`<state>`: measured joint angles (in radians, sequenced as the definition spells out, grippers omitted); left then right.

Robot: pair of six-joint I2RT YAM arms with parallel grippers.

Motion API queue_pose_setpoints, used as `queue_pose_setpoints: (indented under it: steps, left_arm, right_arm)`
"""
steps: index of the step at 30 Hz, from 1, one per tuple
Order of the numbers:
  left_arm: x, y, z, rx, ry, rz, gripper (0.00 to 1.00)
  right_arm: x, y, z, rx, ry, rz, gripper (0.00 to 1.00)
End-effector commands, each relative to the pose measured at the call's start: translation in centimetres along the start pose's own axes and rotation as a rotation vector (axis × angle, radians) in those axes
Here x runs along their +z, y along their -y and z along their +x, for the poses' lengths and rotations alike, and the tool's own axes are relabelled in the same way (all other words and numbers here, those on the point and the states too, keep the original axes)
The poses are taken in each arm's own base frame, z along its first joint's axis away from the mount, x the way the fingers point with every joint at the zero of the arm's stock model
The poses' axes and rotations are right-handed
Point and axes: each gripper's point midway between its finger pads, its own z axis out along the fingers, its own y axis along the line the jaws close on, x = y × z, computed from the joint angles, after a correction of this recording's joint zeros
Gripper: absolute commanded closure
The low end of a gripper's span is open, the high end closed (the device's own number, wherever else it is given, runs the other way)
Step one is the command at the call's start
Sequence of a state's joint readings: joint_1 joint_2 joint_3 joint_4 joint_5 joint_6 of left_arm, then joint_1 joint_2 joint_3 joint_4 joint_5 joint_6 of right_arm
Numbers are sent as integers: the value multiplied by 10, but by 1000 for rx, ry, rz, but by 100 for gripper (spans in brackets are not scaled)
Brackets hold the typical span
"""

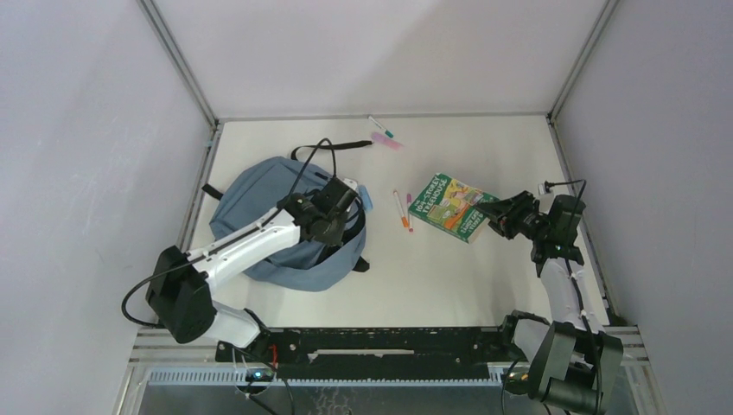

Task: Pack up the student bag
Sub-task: Place the book in the student bag.

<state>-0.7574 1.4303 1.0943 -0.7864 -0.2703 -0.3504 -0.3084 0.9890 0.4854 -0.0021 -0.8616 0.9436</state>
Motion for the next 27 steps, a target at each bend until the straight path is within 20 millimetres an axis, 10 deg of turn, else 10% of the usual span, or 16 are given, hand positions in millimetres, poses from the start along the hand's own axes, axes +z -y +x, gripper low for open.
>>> queue_pose_setpoints:
  steps: [1,14,27]
  left_arm:
    - [-44,-25,-42,-68,147,-60,100]
    - [-120,-84,-88,-418,408,100,100]
    - [-153,-96,-106,-508,513,228,100]
  right_arm:
    - [1,-52,3,-140,-26,-146,100]
    - [47,-127,97,-184,-234,-272,100]
    - [133,-148,194,-89,-346,-267,100]
